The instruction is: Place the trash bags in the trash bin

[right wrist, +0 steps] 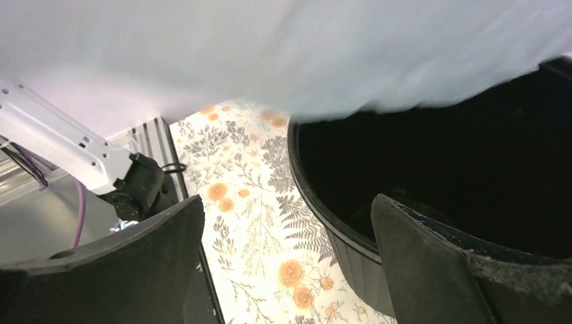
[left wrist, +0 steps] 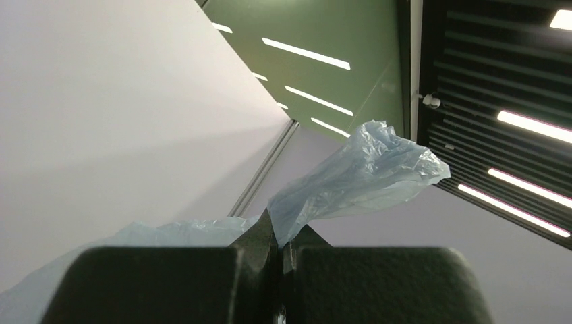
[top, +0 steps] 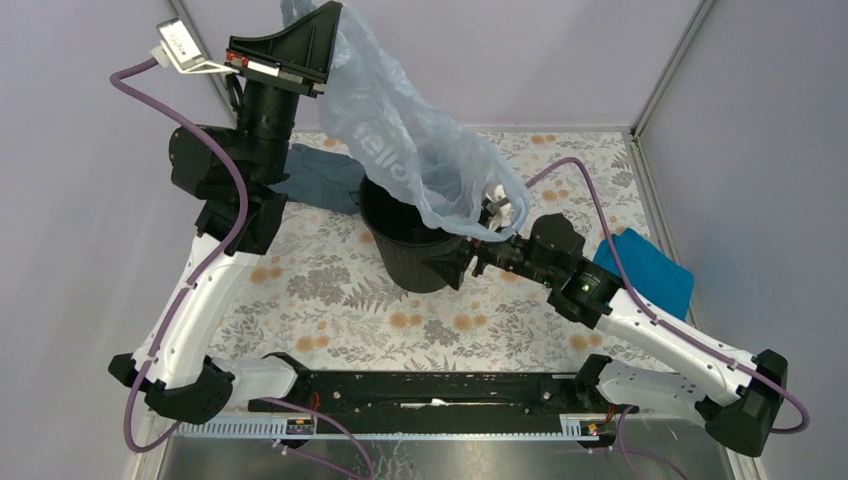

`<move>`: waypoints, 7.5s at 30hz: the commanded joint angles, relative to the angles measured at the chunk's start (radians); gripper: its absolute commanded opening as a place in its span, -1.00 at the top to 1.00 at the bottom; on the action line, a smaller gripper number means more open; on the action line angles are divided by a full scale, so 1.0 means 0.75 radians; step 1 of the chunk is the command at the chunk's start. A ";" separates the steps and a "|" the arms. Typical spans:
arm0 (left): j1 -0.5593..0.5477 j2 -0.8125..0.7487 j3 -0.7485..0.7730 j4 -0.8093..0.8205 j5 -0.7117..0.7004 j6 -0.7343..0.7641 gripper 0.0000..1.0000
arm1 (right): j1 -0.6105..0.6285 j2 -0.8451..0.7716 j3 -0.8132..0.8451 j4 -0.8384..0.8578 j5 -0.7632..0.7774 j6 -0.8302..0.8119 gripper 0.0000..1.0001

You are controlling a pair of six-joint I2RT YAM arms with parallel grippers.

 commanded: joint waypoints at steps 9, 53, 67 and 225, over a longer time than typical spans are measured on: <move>0.000 0.035 0.015 0.120 -0.058 -0.103 1.00 | 0.024 -0.431 -0.112 0.496 0.273 0.219 -0.99; -0.106 -0.368 -0.462 -0.585 -0.061 0.383 -0.97 | -0.109 0.507 1.310 -0.963 0.829 0.200 1.00; -0.104 -0.653 -0.627 -0.934 -0.472 0.664 -0.94 | -0.387 0.580 1.493 -1.199 0.600 0.184 1.00; 0.490 -0.183 -0.533 -0.852 0.242 0.504 1.00 | -0.397 0.771 1.359 -0.949 -0.017 -0.111 -0.91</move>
